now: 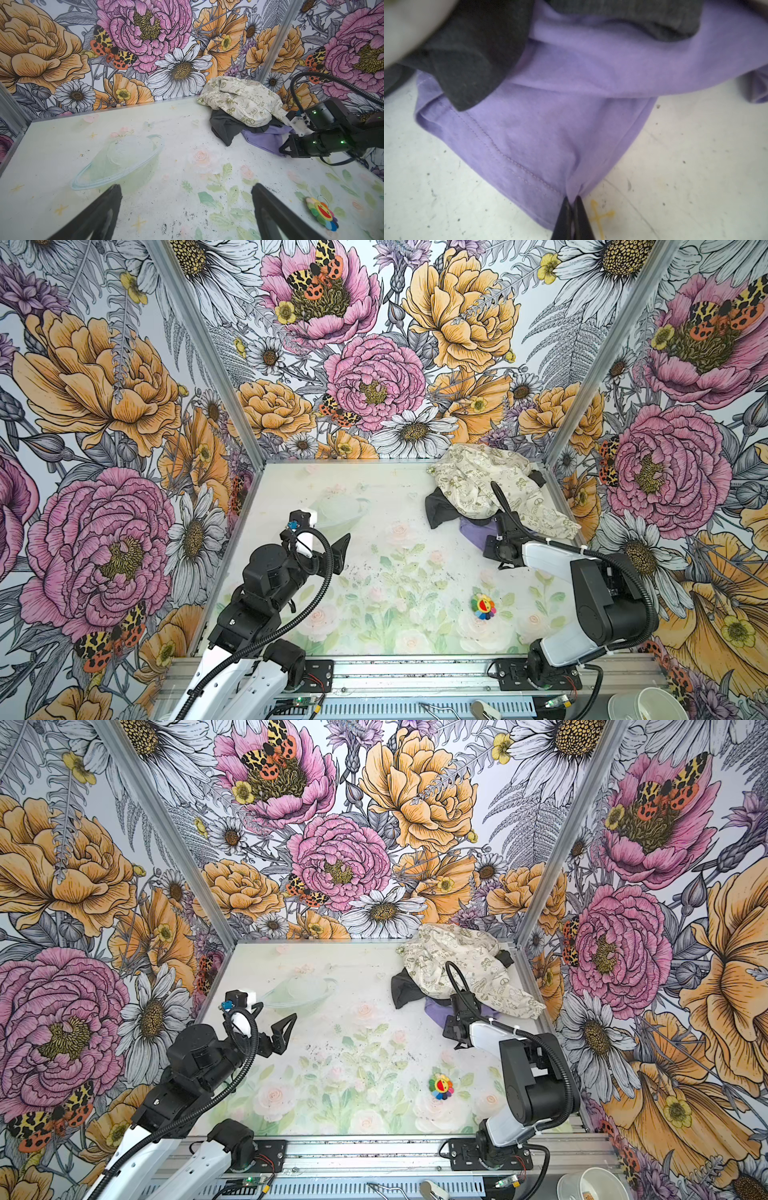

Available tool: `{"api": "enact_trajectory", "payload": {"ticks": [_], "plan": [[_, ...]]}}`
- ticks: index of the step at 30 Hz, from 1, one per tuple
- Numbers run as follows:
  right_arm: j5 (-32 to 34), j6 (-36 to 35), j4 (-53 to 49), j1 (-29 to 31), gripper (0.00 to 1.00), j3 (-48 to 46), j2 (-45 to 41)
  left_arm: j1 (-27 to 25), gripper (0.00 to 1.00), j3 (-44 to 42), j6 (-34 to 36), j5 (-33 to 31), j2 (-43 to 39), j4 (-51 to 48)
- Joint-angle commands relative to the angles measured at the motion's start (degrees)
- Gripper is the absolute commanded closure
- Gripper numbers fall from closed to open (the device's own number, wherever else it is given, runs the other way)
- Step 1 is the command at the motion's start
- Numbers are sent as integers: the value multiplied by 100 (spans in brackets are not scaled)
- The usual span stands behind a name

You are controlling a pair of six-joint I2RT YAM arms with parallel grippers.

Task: Pick out a specific cloth from the pile
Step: 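Grasp the lavender shirt's hem with the right gripper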

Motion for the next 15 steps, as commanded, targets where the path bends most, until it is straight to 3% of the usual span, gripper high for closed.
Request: {"api": "enact_trajectory", "payload": {"ticks": [1,15], "plan": [[-10,-42,20,39,100,161,-26,57,1,-58,-18,-149,-60,2],[228,-105,21,28,100,458,-1762,98,1,-63,-36,-207,-107,9]]}}
